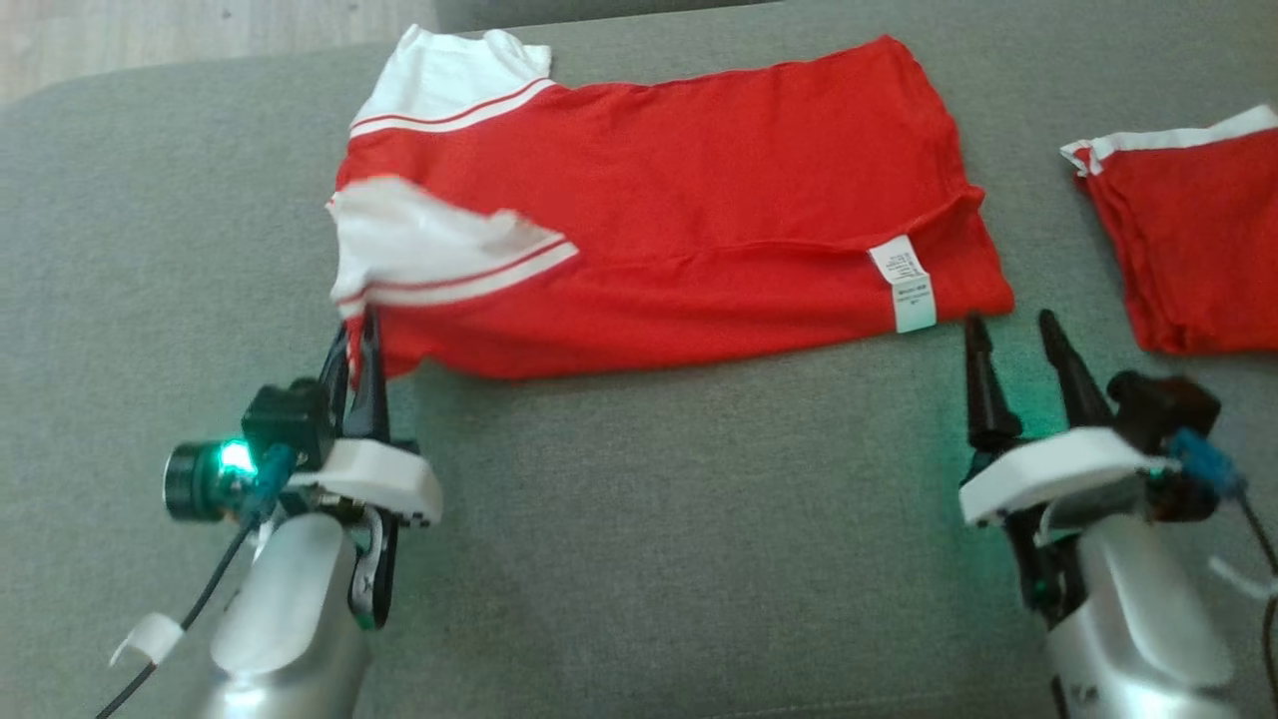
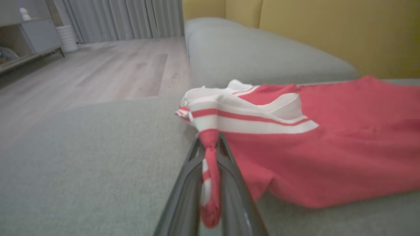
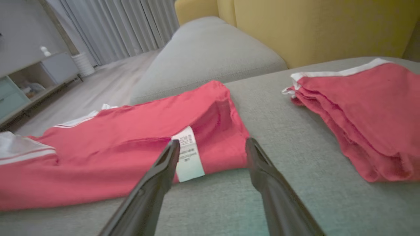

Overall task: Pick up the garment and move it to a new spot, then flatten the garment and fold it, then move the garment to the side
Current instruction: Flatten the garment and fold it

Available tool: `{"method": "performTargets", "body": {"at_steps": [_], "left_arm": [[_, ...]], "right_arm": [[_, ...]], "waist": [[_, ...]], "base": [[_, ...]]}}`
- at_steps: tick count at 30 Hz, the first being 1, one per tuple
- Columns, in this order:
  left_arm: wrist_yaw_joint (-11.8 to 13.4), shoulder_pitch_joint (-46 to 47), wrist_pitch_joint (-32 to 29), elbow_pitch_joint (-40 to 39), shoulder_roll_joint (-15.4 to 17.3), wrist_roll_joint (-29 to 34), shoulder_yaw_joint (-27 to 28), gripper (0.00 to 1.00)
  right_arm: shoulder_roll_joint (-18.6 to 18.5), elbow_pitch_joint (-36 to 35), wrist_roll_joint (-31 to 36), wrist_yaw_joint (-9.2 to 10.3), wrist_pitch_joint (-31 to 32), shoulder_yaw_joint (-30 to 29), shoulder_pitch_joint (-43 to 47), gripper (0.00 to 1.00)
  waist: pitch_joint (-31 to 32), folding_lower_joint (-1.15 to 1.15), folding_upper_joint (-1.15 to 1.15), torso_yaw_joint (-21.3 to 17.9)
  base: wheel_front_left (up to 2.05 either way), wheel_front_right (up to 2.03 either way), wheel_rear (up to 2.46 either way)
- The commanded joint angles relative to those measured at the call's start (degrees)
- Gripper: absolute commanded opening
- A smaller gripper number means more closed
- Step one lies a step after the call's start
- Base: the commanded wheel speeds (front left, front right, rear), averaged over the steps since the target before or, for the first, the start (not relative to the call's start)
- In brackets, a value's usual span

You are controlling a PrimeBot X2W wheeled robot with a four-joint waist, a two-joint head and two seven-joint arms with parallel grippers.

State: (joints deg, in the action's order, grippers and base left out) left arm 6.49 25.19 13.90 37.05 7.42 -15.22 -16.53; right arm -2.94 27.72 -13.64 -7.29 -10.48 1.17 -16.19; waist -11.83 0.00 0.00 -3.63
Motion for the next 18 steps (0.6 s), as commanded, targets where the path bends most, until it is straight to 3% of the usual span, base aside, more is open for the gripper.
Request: {"method": "performTargets", "body": {"at_steps": [1, 8, 18], "left_arm": [[0.0, 0.7, 0.8, -2.2, 1.3, 0.4, 1.8, 0.0], [-1.1, -1.0, 1.1, -9.2, 0.3, 2.0, 0.2, 0.0], [-2.8, -1.2, 1.1, -12.4, -0.6, 3.5, -2.0, 0.0]], "right_arm": [[0.1, -0.9, 1.1, -0.2, 0.9, 0.6, -2.9, 1.0], [0.1, 9.1, 9.0, -0.2, 7.7, -7.8, -11.1, 1.0], [0.1, 23.1, 20.8, -0.2, 12.9, -16.1, -18.5, 1.0]], "waist": [[0.1, 0.0, 0.0, 0.3], [-0.5, 0.0, 0.0, 2.7], [-2.0, 0.0, 0.0, 5.3]], "base": [[0.0, 0.0, 0.0], [0.0, 0.0, 0.0], [0.0, 0.0, 0.0]]}}
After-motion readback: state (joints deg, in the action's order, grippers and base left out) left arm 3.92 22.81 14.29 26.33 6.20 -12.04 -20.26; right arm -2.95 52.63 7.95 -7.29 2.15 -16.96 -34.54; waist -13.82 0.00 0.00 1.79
